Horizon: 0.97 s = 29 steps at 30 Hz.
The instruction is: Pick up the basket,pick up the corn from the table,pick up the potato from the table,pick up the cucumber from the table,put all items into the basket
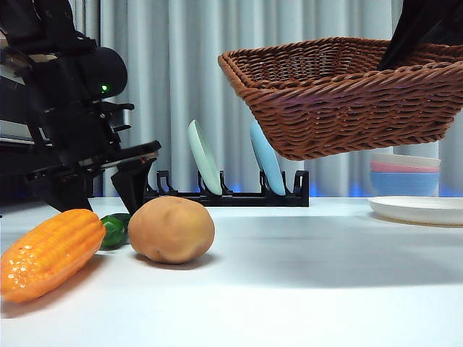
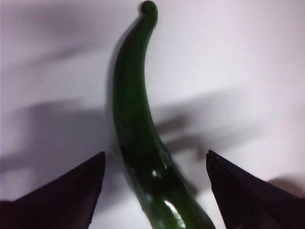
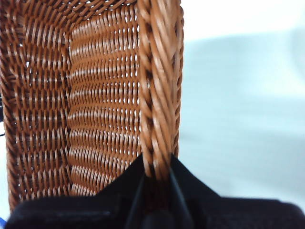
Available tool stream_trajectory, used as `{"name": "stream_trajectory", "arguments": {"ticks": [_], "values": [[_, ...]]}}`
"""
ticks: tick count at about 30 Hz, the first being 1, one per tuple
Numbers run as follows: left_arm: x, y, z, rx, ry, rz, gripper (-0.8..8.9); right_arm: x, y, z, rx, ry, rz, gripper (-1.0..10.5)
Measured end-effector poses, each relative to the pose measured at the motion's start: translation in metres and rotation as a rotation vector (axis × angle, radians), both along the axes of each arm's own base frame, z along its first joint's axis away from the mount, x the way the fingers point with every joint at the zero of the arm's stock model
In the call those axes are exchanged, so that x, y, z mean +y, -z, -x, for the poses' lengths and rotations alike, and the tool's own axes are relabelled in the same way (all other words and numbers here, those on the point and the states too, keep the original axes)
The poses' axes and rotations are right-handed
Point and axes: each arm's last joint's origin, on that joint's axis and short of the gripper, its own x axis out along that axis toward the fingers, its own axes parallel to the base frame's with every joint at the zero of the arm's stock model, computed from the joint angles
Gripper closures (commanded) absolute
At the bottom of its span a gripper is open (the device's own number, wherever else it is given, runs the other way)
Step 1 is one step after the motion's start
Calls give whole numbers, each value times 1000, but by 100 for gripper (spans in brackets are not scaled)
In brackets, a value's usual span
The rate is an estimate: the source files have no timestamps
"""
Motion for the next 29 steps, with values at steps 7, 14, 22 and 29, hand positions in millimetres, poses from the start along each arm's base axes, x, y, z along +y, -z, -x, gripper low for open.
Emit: {"name": "stream_trajectory", "arguments": {"ticks": [7,14,22,29], "values": [[-2,0,-1,-30,26,-31,821,0,0,0,0,0,0,963],[1,-29,8,-103,34,-5,821,0,-1,-1,-3,10,-10,963],[16,-162,62,-430,99,222,821,5,12,-15,48,17,-19,963],[-4,-240,113,-654,257,416,821,25,23,-26,82,-18,-48,963]]}}
